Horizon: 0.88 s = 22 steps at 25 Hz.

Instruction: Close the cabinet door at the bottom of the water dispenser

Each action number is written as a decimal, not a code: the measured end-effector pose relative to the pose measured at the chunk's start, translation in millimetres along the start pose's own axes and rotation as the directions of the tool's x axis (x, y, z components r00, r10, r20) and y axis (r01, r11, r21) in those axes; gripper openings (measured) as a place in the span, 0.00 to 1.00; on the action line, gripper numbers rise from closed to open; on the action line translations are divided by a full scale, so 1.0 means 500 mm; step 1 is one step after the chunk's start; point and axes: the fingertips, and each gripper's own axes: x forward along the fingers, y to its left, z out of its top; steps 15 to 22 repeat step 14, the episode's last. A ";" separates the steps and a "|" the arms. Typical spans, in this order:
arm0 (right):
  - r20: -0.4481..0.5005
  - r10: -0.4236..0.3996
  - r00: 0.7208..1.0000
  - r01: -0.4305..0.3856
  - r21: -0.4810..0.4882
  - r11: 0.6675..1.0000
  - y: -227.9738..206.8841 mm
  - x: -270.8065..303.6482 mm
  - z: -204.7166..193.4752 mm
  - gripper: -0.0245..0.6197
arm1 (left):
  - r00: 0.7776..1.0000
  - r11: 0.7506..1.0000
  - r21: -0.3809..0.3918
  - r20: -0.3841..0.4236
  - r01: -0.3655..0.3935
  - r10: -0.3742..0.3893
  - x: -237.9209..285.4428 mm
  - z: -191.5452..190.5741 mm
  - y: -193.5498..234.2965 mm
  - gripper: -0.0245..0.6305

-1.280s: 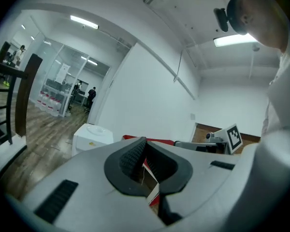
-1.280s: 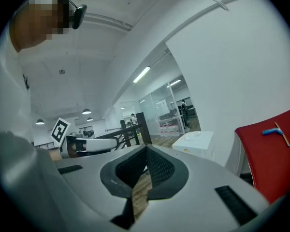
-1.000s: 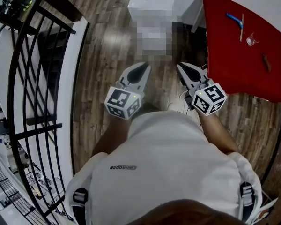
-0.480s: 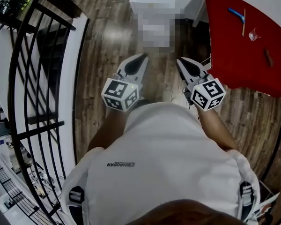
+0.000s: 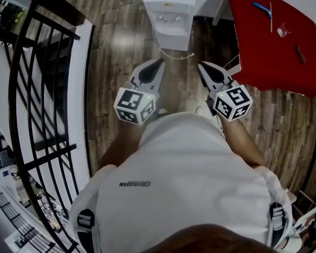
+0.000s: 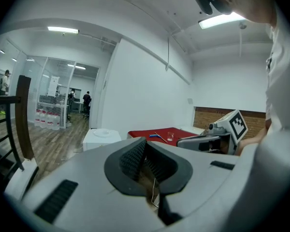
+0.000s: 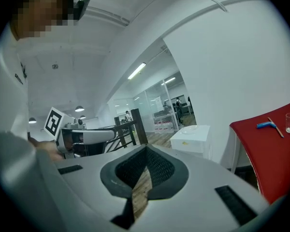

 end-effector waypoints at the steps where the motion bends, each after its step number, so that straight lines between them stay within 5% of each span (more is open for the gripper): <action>1: 0.004 -0.002 1.000 0.002 0.002 1.000 0.003 0.000 0.000 0.07 | 1.000 1.000 -0.013 -0.001 0.005 -0.005 0.000 -0.002 0.004 0.03; 6: 0.008 0.000 1.000 0.000 0.002 1.000 0.011 0.008 0.000 0.07 | 1.000 0.996 -0.087 0.013 0.011 -0.010 -0.003 -0.005 0.027 0.03; 14: -0.001 0.000 1.000 0.000 -0.014 1.000 0.010 0.011 0.009 0.07 | 0.999 1.000 0.003 0.028 0.017 -0.017 -0.009 0.012 0.015 0.03; 22: -0.001 0.000 1.000 0.000 -0.014 1.000 0.010 0.011 0.009 0.07 | 0.999 1.000 0.003 0.028 0.017 -0.017 -0.009 0.012 0.015 0.03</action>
